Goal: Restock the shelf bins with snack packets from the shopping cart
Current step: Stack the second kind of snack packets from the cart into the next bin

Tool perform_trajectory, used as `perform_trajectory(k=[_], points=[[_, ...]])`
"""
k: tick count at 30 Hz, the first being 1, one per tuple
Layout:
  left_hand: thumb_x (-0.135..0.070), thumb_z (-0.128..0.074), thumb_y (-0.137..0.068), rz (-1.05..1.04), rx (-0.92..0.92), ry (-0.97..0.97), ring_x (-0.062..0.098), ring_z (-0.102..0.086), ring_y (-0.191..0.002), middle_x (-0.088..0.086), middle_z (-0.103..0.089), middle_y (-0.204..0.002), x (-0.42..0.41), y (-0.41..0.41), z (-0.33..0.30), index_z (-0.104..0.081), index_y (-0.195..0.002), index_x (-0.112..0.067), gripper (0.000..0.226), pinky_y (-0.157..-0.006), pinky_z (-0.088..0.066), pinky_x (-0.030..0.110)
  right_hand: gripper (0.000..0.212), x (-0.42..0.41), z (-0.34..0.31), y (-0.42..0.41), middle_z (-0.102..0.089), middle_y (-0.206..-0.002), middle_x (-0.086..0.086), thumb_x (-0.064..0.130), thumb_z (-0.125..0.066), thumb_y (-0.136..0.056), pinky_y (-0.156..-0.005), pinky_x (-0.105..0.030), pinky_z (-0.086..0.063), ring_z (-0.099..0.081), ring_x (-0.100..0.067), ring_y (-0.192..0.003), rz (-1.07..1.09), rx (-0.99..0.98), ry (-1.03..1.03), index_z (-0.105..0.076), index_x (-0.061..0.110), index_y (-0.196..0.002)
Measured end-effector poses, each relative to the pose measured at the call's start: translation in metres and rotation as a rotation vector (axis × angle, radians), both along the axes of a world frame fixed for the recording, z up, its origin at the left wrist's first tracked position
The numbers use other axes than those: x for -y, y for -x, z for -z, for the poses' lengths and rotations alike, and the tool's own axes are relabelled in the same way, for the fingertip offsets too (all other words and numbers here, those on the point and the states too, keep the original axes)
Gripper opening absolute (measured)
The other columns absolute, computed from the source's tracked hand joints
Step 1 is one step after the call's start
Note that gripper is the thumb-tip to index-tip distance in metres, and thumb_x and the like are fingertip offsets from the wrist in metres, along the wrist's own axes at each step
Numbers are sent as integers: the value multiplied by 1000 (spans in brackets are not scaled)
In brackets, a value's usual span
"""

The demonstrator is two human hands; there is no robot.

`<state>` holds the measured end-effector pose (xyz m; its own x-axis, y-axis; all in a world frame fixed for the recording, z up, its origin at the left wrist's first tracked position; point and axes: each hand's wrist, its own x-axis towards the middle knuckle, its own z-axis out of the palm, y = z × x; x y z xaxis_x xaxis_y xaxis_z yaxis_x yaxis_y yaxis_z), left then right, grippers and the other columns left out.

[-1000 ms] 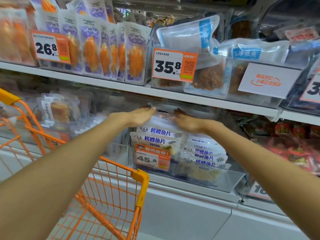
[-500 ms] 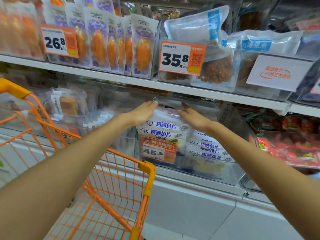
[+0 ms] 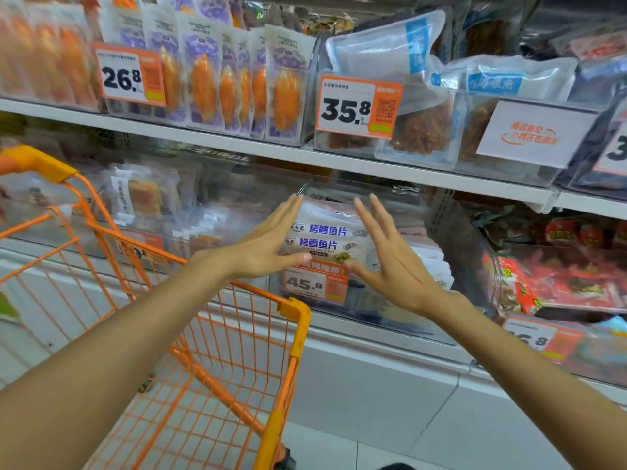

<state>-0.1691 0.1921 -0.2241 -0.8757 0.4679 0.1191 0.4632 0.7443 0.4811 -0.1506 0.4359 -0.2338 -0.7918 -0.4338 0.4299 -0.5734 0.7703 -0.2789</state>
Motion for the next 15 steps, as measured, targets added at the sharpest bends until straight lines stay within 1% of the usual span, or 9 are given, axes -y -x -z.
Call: perform_trajectory(k=[1, 2, 4, 6, 8, 11, 13, 15], points=[[-43, -53, -93, 9, -49, 9, 8, 15, -145, -10, 25, -156, 0, 3, 2, 19, -149, -28, 92, -122, -3, 37, 80, -2, 2, 2, 9, -161, 8, 60, -45, -87, -105, -43, -41, -30, -23, -141, -29, -28, -24, 7, 46, -147], [-42, -51, -94, 16, -87, 17, 7, 13, -146, -11, 25, -156, 0, 7, 5, 18, -148, -30, 89, -121, -4, 36, 73, -5, 4, 5, 6, -160, 11, 58, -40, -89, -104, -43, -43, -29, -20, -142, -47, -8, -16, 4, 49, -146], [-43, -46, -97, 20, -131, 46, 6, 10, -146, -12, 24, -156, -4, 12, 8, 19, -147, -33, 83, -120, -4, 33, 65, -10, 9, 10, 2, -160, 16, 56, -37, -89, -105, -44, -42, -22, -14, -144, -68, 61, 22, -3, 50, -145], [-42, -41, -99, -6, -130, 74, 4, 8, -145, -13, 24, -156, -6, 18, 9, 18, -148, -33, 77, -118, -4, 31, 60, -11, 13, 17, 2, -159, 20, 52, -39, -91, -104, -43, -43, -21, -12, -145, -88, 82, 48, -10, 50, -143], [-40, -39, -100, -20, -116, 78, 4, 6, -145, -12, 21, -157, -4, 23, 8, 15, -149, -31, 74, -120, -5, 33, 57, -8, 14, 24, 0, -158, 20, 48, -43, -93, -110, -41, -38, -16, -8, -146, -113, 74, 53, -15, 47, -143], [-41, -42, -98, -3, -113, 14, 8, -2, -147, -10, 12, -160, -10, 27, 12, 2, -153, -27, 71, -120, -14, 38, 57, -14, 16, 29, -3, -157, 22, 40, -48, -95, -112, -32, -30, -10, -1, -145, -133, 86, 43, -19, 43, -143], [-39, -44, -98, -3, -136, -9, 12, -10, -147, -9, 6, -160, -18, 25, 15, -12, -152, -26, 64, -118, -21, 41, 57, -20, 17, 29, -2, -153, 29, 37, -51, -94, -109, -27, -30, -9, 2, -144, -129, 104, 54, -19, 46, -140], [-38, -46, -98, -23, -150, 2, 15, -18, -145, -8, 2, -160, -23, 24, 17, -18, -149, -25, 60, -116, -25, 44, 56, -22, 18, 27, -4, -152, 29, 36, -54, -93, -107, -25, -30, -11, 0, -144, -113, 102, 57, -21, 48, -137]])
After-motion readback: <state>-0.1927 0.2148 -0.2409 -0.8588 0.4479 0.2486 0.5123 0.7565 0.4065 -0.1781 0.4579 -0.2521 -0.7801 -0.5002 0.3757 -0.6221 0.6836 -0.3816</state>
